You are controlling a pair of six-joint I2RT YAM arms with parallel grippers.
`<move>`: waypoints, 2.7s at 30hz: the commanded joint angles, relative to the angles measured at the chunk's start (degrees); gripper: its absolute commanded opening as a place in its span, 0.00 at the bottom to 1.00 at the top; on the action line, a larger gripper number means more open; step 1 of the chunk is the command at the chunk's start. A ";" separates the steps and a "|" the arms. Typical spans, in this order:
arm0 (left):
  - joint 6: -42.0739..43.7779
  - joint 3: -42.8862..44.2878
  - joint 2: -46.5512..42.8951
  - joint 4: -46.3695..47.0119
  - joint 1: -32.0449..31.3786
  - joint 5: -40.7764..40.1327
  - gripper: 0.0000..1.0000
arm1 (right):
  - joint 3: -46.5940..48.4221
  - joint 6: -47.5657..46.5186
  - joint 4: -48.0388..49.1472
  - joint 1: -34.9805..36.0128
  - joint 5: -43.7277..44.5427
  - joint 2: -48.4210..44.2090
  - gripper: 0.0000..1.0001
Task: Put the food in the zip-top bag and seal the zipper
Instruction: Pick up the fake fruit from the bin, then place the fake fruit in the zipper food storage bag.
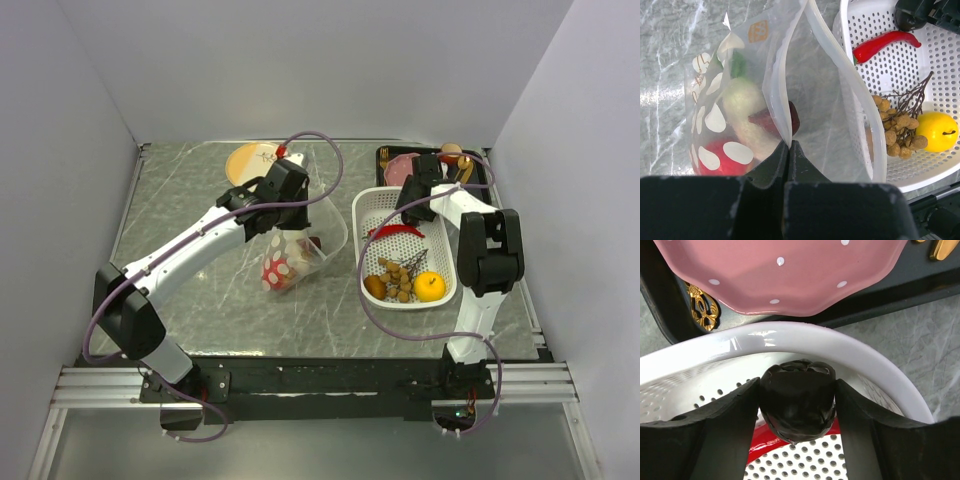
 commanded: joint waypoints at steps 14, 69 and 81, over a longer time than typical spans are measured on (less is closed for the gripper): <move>0.01 -0.48 -3.64 1.59 0.43 0.07 0.01 | -4.64 -0.20 1.55 -0.05 -3.15 -13.97 0.13; -1.05 -1.62 -6.36 4.48 0.87 -0.20 0.01 | -15.98 8.42 -3.19 12.71 -1.31 -39.92 0.93; -1.31 -3.20 -8.38 4.84 1.75 1.03 0.01 | -15.03 12.72 1.37 6.72 -7.90 -21.21 0.91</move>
